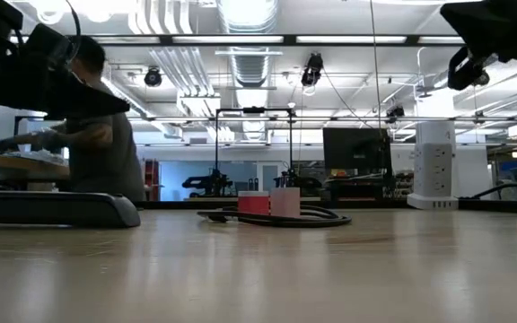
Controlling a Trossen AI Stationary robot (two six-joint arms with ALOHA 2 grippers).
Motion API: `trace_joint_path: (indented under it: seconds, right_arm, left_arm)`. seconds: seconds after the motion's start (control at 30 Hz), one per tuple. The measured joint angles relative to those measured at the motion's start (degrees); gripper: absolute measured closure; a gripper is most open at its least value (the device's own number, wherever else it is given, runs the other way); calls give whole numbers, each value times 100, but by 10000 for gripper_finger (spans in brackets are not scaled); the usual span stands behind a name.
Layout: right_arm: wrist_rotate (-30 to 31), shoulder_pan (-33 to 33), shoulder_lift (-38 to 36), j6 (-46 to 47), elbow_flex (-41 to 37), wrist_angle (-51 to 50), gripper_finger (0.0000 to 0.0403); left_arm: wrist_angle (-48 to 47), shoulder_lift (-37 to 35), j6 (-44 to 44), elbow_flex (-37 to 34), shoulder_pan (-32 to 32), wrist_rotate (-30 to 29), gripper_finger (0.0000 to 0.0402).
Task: Insert USB
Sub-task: Insert the middle black charger cable into the pink charger adapter
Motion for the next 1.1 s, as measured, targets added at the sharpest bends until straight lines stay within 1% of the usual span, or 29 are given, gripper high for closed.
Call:
trace_joint_path:
  seconds: [0.07, 0.13, 0.2, 0.3, 0.4, 0.53, 0.6, 0.7, 0.87, 1.0, 1.1]
  right_arm:
    - [147, 1, 0, -317, 0, 261, 403]
    - [368, -1, 0, -952, 0, 355, 403]
    - [684, -1, 46, -1314, 0, 411, 403]
    - [1182, -1, 314, -1332, 0, 502, 403]
    - [1209, -1, 720, -1312, 0, 927, 403]
    - [1159, -1, 1548, -1481, 0, 1619, 403]
    - [1165, -1, 2013, -1514, 0, 1885, 403]
    - [1180, -1, 2768, -1401, 0, 2401, 403]
    - [1181, -3, 4025, -1163, 0, 3134, 403]
    - [1286, -26, 4854, -975, 0, 3580, 403]
    - [1516, -84, 5379, -751, 28, 3599, 403]
  left_arm:
    - [169, 45, -657, 0, 5, -13, 216]
    - [375, 61, -848, 0, 7, -20, 217]
    - [706, 59, -655, 0, 7, -20, 220]
    - [1057, 66, -337, 0, 7, -20, 225]
    - [1252, 55, -491, 0, 7, 0, 231]
    - [1199, 110, -1034, 0, 11, 552, 237]
    - [1208, 196, -1325, 0, 11, 734, 240]
    - [1199, 375, -1721, -17, 7, 794, 244]
    - [1290, 795, -2099, -52, 7, 800, 248]
    - [1636, 1222, -2106, -52, 7, 793, 248]
    - [1933, 1594, -1956, -52, 7, 713, 245]
